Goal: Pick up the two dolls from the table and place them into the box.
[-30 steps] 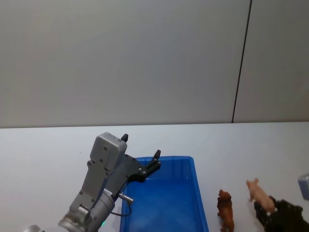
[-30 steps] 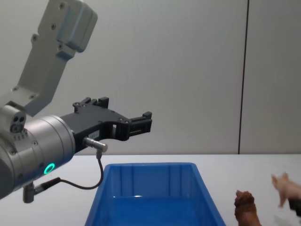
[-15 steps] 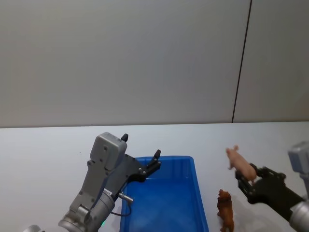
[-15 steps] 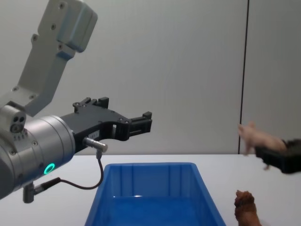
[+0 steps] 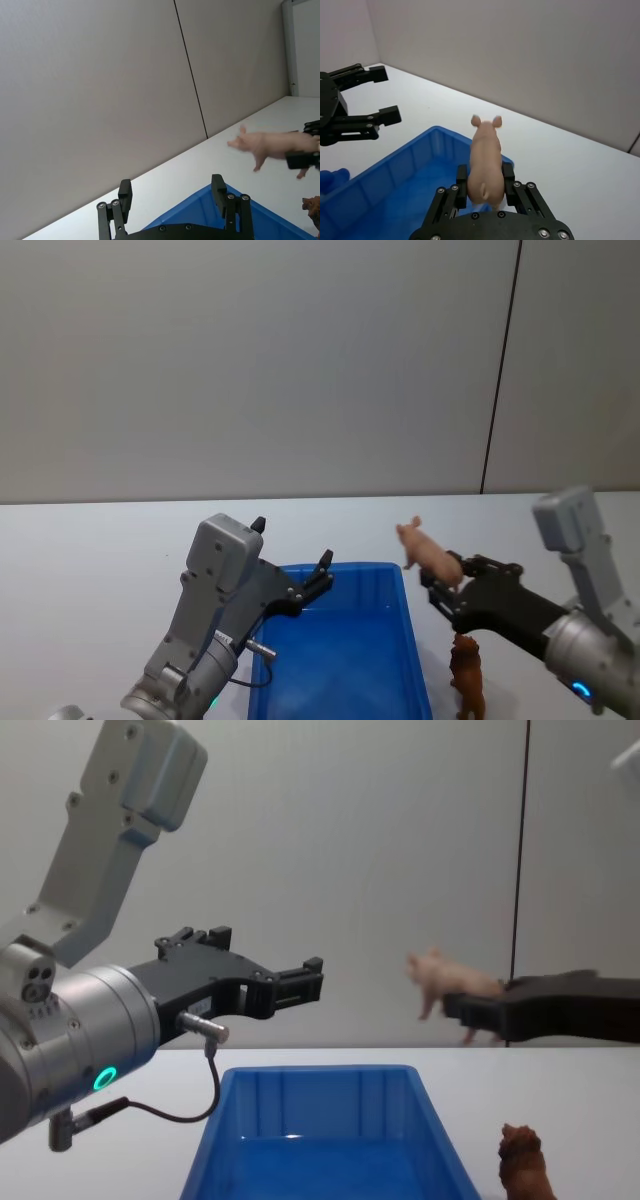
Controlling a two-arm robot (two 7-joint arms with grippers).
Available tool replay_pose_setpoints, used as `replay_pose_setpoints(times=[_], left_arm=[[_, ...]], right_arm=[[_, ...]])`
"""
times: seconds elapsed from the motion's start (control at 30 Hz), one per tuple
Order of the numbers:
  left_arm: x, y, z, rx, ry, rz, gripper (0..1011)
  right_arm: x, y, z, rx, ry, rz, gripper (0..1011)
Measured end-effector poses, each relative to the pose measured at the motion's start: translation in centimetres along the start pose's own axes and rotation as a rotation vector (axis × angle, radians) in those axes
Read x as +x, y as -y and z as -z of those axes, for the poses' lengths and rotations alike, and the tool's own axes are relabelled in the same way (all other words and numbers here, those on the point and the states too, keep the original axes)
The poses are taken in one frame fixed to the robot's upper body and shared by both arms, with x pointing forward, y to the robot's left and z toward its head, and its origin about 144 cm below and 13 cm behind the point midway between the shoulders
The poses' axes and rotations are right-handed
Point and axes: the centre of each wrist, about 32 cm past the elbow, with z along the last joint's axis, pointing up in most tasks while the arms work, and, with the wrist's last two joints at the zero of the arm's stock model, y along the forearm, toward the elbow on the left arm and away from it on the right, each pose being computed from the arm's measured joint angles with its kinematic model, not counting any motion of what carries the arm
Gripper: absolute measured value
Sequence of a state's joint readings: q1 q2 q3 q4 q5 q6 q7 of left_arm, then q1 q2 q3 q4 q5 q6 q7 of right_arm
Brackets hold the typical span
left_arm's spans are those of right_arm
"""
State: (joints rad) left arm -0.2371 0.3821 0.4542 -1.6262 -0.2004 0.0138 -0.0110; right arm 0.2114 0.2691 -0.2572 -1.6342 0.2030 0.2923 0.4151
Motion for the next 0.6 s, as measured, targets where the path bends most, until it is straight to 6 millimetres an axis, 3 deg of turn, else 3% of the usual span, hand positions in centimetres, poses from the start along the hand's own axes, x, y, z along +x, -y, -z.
replay_pose_setpoints(times=[0.6], left_arm=[[0.0,0.0,0.0,0.000,0.000,0.000,1001]], right_arm=[[-0.9,-2.7,0.1,-0.059,-0.039,-0.112,919]])
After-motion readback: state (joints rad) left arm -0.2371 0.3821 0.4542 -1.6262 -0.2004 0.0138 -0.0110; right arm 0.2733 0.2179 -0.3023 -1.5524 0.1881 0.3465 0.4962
